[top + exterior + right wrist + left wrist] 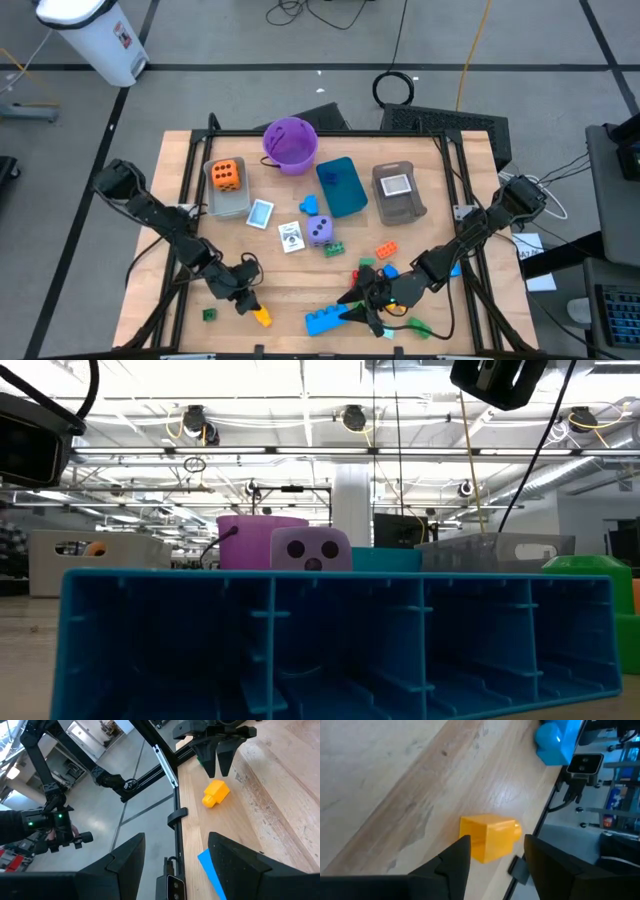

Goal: Pick & Place Toys
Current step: Put the yellow game piece into the blue bin

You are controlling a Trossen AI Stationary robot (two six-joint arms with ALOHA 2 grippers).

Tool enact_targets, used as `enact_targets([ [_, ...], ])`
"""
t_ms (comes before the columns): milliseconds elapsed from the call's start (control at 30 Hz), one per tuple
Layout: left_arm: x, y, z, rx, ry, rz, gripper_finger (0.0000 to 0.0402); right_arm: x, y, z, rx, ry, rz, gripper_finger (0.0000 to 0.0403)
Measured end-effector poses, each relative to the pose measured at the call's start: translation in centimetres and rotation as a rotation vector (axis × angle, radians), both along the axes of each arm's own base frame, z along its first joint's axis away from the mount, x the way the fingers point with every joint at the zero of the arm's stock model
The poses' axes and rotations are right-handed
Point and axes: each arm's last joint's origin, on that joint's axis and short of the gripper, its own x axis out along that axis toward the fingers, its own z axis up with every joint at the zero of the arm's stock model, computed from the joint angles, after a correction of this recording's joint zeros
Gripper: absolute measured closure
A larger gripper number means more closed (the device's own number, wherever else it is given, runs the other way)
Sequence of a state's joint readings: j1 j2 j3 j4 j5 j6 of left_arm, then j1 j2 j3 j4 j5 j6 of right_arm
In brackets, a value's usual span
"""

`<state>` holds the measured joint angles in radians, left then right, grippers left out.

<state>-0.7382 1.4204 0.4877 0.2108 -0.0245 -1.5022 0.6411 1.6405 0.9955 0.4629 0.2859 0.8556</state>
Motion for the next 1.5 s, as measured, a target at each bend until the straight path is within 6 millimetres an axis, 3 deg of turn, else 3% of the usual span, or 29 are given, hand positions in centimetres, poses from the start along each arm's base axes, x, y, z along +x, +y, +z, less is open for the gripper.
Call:
enact_targets([
  [400, 0.7, -0.2, -0.3, -0.025, -0.034, -0.043, 0.0223, 0.0, 0.0, 0.0, 0.012, 0.006, -0.004, 0.0193],
  [967, 2.2, -1.8, -2.9, -0.130, -0.079, -0.086, 0.0252, 0.1, -0.2, 0.0, 0.020, 0.010, -0.011, 0.0193],
  [1367, 2.5, -2.0, -2.9, -0.172, -0.107, -0.120, 0.0380, 0.1, -0.2, 0.0, 0.020, 0.010, -0.010, 0.0193],
  [1500, 3.4, -1.7, -1.9, -0.241, -0.209, -0.099, 0.0387, 0.3, -0.3, 0.3, 0.032, -0.020, -0.012, 0.0193],
])
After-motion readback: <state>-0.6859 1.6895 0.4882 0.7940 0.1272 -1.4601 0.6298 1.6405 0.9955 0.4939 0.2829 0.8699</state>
